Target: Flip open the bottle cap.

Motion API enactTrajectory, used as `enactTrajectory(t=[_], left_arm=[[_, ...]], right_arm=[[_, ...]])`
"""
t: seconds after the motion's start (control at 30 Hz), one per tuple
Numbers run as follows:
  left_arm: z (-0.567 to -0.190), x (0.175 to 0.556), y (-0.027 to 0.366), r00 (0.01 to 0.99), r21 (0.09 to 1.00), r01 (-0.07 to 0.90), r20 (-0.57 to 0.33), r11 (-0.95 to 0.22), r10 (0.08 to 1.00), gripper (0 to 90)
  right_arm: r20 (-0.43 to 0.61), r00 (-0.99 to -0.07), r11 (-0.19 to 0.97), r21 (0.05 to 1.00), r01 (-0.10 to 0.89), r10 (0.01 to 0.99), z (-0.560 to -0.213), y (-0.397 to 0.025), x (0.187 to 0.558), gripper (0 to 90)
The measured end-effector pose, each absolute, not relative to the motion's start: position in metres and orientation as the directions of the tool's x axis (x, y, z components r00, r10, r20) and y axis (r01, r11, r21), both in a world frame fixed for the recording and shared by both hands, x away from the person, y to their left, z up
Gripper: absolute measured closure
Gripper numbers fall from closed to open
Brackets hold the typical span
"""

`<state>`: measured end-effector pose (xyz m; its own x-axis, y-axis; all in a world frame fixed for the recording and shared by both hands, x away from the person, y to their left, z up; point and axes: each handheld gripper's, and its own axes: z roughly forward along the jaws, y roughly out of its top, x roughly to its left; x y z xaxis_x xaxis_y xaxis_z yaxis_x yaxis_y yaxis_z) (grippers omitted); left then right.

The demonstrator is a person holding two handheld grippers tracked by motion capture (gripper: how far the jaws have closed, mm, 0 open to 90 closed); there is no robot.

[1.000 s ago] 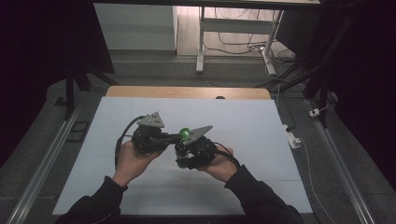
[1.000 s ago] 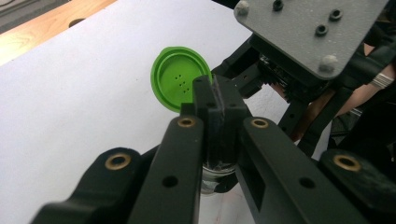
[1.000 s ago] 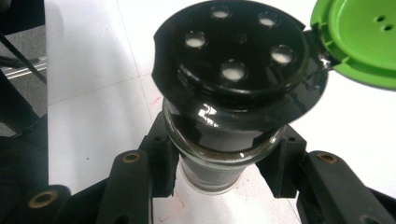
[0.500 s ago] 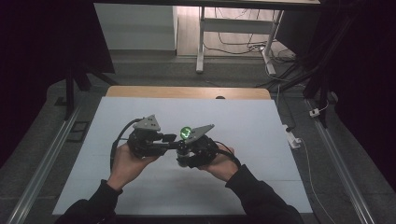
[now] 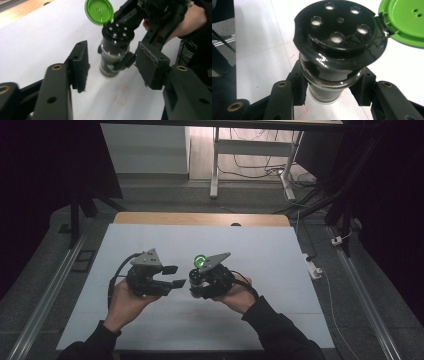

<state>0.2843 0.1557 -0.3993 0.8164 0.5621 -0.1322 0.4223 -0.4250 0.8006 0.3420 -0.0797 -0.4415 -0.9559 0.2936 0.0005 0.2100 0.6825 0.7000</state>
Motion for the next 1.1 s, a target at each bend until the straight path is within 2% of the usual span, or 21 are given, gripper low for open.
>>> enactTrajectory(t=[0.37,0.5,0.6,1.1], left_arm=[[-0.407,0.265,0.174,0.795,0.816,0.431,-0.141,-0.385,0.591,26.3],[-0.412,0.256,0.181,0.784,0.817,0.436,-0.137,-0.378,0.606,21.6],[-0.417,0.249,0.188,0.782,0.815,0.44,-0.142,-0.376,0.607,21.4],[-0.438,0.215,0.224,0.722,0.807,0.49,-0.166,-0.328,0.672,4.8]], right_arm=[[0.002,-0.953,0.679,0.702,0.216,0.302,-0.44,-0.082,0.344,53.0],[-0.002,-0.954,0.679,0.703,0.213,0.301,-0.44,-0.082,0.344,53.0],[-0.004,-0.954,0.678,0.704,0.211,0.3,-0.44,-0.083,0.345,53.0],[0.002,-0.951,0.671,0.708,0.22,0.31,-0.439,-0.083,0.344,53.0]])
